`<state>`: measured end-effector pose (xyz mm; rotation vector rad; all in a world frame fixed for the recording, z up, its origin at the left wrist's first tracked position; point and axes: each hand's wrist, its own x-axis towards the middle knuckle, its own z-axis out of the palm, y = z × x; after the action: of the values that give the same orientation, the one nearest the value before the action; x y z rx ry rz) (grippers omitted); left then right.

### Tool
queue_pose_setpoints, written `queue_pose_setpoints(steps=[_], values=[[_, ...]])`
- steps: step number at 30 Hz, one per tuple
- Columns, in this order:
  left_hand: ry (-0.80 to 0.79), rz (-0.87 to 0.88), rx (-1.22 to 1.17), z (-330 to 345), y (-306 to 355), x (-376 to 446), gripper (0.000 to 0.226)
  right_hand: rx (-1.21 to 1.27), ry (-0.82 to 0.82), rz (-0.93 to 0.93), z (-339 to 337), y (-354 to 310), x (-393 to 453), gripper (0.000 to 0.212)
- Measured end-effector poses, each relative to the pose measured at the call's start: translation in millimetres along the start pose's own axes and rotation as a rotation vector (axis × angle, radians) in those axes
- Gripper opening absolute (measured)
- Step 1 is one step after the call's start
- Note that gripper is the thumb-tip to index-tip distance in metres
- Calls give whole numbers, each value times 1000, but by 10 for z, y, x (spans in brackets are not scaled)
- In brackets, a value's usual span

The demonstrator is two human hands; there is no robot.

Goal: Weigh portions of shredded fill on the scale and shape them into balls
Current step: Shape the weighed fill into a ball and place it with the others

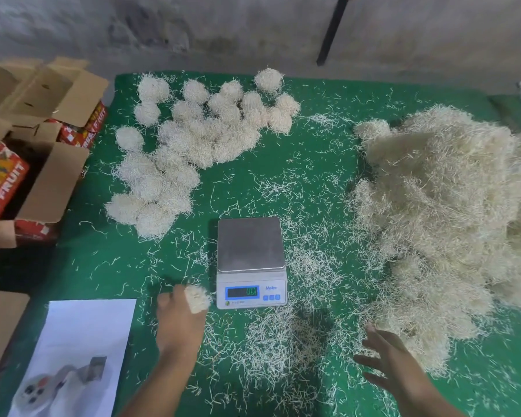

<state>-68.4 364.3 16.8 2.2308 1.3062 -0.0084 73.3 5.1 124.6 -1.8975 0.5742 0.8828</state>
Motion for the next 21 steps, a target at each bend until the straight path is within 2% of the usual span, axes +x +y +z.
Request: queue_pose_setpoints(steps=[3, 6, 10, 15, 18, 21], values=[[53, -100, 14, -153, -191, 27, 74, 2, -10, -5, 25, -25, 47, 38], [102, -106, -72, -246, 11, 70, 73, -39, -19, -29, 51, -57, 72, 36], [132, 60, -228, -290, 600, 217, 55, -41, -25, -46, 63, -68, 75, 35], [28, 262, -145, -71, 1298, 519, 76, -22, 7, -27, -51, -8, 44, 35], [-28, 377, -20, 120, 1488, 682, 74, 14, 44, 11, -196, 97, 49, 37], [-79, 404, 54, 235, 1535, 767, 78, 57, 72, 47, -333, 216, 58, 39]])
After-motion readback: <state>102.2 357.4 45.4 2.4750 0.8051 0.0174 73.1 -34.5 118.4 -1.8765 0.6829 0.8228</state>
